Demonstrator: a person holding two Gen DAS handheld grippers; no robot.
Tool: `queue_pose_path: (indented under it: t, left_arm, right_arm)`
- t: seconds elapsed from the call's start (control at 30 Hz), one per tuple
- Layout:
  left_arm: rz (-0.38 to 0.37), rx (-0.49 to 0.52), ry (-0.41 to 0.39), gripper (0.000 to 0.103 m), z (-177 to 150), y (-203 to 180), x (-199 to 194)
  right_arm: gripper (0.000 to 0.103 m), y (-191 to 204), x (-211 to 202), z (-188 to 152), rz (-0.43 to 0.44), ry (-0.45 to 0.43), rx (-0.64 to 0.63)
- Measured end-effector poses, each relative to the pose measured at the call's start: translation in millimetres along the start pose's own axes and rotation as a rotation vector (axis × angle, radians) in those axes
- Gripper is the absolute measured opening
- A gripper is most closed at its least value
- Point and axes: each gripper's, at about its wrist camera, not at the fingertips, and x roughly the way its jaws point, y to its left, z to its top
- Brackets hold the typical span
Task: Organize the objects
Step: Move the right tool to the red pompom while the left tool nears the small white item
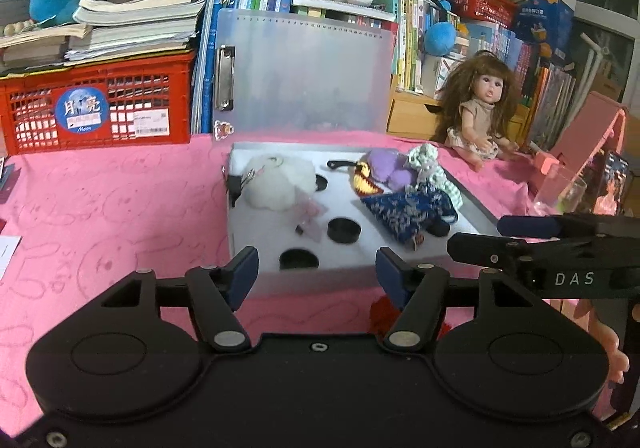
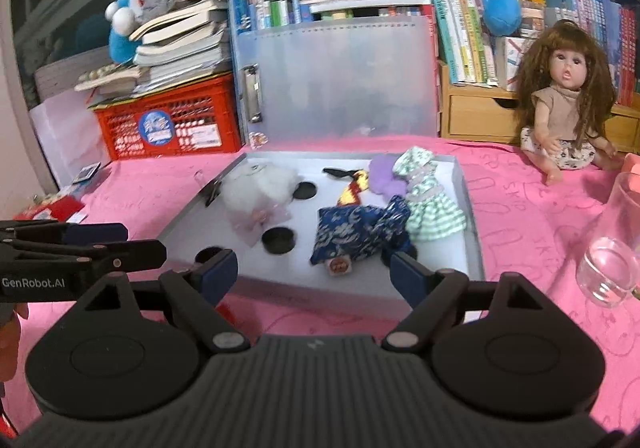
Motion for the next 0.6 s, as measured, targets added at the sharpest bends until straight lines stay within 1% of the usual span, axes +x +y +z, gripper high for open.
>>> queue_pose_path:
  t: [0.13, 0.23, 0.4, 0.6]
  left_arm:
    - [0.012, 0.01, 0.01, 0.063, -16, 2, -6]
    - [0.024, 0.017, 0.018, 0.063, -28, 3, -10]
    - [0.022, 0.02, 0.034, 0.063, -48, 6, -18]
    - [0.006, 0.026, 0.048, 0.063, -63, 7, -30]
  right_arm:
    - [0.091, 10, -2, -9, 0.016, 0.008, -0.031]
    - [0.091, 14, -2, -15, 0.03, 0.016, -0.029]
    - [0.091, 19, 0, -24, 0.053, 0.038, -0.022]
    - [0.092, 27, 4, -29, 0.087, 0.055, -0.017]
